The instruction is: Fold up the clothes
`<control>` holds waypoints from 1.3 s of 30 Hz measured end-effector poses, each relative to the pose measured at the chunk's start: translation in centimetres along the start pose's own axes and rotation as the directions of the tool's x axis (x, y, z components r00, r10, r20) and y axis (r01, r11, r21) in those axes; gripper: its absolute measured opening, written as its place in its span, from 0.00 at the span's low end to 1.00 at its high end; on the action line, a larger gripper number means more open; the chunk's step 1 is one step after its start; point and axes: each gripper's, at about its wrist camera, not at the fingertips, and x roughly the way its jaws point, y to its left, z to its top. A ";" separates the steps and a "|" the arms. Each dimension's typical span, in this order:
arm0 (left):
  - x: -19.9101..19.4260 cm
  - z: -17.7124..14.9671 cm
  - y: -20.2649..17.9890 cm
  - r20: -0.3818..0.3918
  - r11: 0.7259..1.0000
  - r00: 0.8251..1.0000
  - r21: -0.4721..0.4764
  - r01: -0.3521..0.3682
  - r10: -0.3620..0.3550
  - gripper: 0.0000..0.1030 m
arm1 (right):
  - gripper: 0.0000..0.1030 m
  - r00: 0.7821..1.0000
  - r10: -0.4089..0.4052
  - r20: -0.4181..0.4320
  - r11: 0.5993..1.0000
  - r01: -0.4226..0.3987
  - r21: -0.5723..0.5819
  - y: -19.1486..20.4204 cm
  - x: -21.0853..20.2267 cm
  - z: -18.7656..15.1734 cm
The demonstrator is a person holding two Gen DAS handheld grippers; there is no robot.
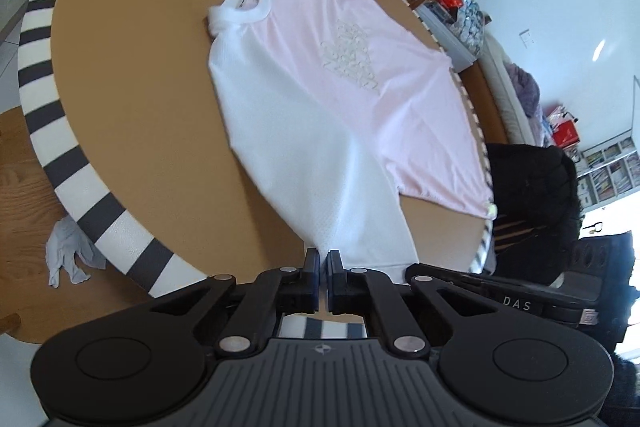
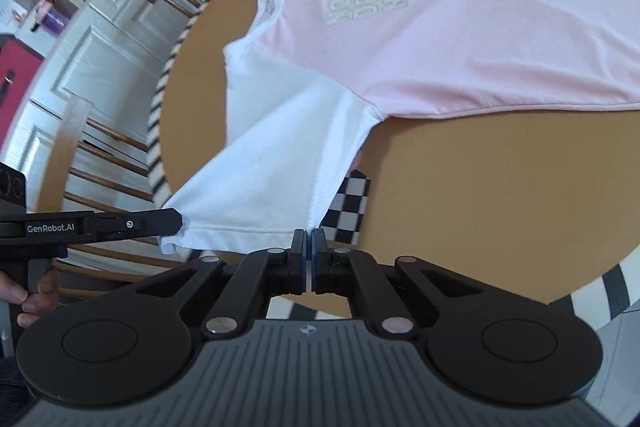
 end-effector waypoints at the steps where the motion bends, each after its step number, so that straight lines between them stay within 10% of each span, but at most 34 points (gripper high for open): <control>1: -0.2 0.8 -0.4 0.004 1.000 1.000 0.003 0.009 -0.009 0.04 | 0.02 1.000 0.019 0.009 1.000 -0.019 0.019 -0.2 -0.5 0.5; 8: 3.1 10.9 -3.2 0.025 0.998 1.000 0.058 -0.017 0.016 0.04 | 0.02 0.993 0.096 0.071 0.992 -0.101 0.072 -2.9 -1.8 10.4; 16: 14.1 22.9 -1.9 -0.024 0.987 0.987 -0.019 -0.162 0.162 0.05 | 0.02 0.999 0.045 -0.023 0.986 -0.040 0.163 -8.3 7.5 21.7; 21: 17.1 26.3 0.2 -0.009 0.972 0.974 -0.065 -0.226 0.226 0.24 | 0.39 0.999 -0.042 0.002 0.984 0.041 0.171 -10.5 9.7 23.5; 25: 12.9 25.8 1.1 0.141 0.986 0.979 -0.100 -0.132 0.145 0.39 | 0.40 0.983 -0.010 0.186 0.996 -0.007 0.092 -10.4 6.6 22.6; 29: 11.2 22.1 0.2 0.127 0.994 0.986 0.007 -0.105 0.104 0.39 | 0.26 0.987 0.029 0.157 0.980 0.003 -0.200 -7.3 7.4 19.5; 32: 12.5 19.5 -1.3 0.121 0.964 0.975 0.164 -0.207 0.189 0.39 | 0.26 0.986 -0.060 0.155 0.919 0.115 -0.377 -5.4 9.9 18.1; 39: 14.1 16.7 -1.5 0.167 0.896 0.929 0.256 -0.364 0.330 0.34 | 0.13 0.962 -0.190 0.194 0.902 0.250 -0.353 -5.9 13.4 20.4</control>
